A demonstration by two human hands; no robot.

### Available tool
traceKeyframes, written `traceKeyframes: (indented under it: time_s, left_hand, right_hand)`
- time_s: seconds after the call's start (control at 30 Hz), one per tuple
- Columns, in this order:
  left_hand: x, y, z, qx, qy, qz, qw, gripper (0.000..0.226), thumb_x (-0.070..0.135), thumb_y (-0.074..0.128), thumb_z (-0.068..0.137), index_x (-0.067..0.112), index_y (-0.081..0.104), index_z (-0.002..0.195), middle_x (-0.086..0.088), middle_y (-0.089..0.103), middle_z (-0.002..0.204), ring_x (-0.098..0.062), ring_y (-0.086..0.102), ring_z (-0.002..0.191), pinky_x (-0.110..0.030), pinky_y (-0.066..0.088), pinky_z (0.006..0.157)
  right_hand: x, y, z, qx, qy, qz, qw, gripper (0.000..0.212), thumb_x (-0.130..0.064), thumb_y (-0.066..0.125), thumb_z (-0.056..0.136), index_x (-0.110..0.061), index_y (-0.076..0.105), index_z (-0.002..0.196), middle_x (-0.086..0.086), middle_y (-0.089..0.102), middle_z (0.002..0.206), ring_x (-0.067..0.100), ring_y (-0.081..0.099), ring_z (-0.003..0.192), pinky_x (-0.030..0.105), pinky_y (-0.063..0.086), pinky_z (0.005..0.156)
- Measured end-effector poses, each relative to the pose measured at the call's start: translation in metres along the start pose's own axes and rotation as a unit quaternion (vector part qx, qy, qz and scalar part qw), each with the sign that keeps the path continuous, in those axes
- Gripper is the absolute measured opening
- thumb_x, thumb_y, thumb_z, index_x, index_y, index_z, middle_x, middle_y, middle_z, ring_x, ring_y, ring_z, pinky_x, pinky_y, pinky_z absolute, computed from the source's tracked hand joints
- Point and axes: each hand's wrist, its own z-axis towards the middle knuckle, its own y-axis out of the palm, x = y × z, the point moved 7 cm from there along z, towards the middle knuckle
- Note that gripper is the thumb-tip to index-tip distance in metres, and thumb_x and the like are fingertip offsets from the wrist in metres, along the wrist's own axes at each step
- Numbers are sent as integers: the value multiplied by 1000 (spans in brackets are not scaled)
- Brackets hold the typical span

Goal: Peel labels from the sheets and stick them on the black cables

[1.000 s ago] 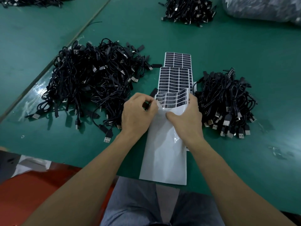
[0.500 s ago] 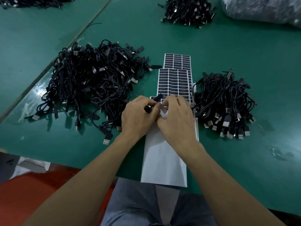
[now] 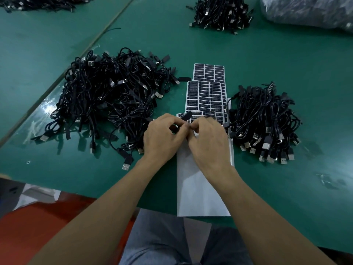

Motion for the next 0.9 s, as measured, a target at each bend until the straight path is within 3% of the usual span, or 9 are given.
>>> traceKeyframes:
  time_s: [0.2,0.3,0.43,0.57,0.63,0.77,0.83,0.9]
  left_hand:
    - [0,0,-1,5,6,-11,1000,23,34,63,87,16,77,85,8,69,85,-11,64,77,-37,54,70]
    - [0,-1,-2,17,24,-29,999,18,25,64,87,12,77,84,4,70,85,-11,64,76,-35,54,72]
    - [0,0,-1,18,54,-15,998,9,12,71,87,11,79,92,-3,74,92,-16,67,81,-37,56,76]
    - [1,-2,1,0,57,-20,998,18,6,72,89,13,77,105,1,75,97,-13,69,80,-35,58,78]
    - [0,-1,3,-25,24,-41,999,26,8,72,90,19,73,113,8,75,94,-5,70,82,-30,58,81]
    - [-3,5,10,-68,-63,-68,993,46,13,76,87,25,62,129,20,70,78,7,67,81,-9,51,81]
    - [-2,11,14,-105,-78,-70,989,36,10,74,86,21,70,120,19,71,78,0,70,80,-10,52,79]
    - [0,20,13,-148,-89,-110,979,24,4,71,88,16,77,108,6,76,81,-14,74,78,-23,59,77]
  right_hand:
    - [3,0,-1,13,9,33,999,10,-20,62,95,-11,66,93,5,66,98,24,57,98,28,38,78]
    - [11,-5,-1,38,37,121,991,7,-15,65,91,-14,66,84,-2,66,86,15,59,84,28,46,78]
    - [15,-14,-3,57,53,276,958,17,-10,71,88,-23,63,79,-6,66,80,4,58,73,13,43,70]
    - [23,-6,-2,26,109,431,895,16,-11,69,91,-21,64,80,-14,62,73,5,54,68,23,45,68]
    - [28,2,-2,2,135,495,858,16,-8,66,94,-17,64,81,-12,59,69,4,49,63,22,42,62]
    - [36,9,-2,-30,156,536,829,18,-9,63,96,-17,66,80,-6,56,65,5,44,58,18,37,51]
    - [40,12,-1,-36,159,545,822,20,-9,62,96,-17,67,79,-5,56,64,6,43,57,18,37,51]
    - [41,13,0,-36,151,548,822,20,-7,61,97,-16,66,79,-6,55,64,6,43,57,17,38,54]
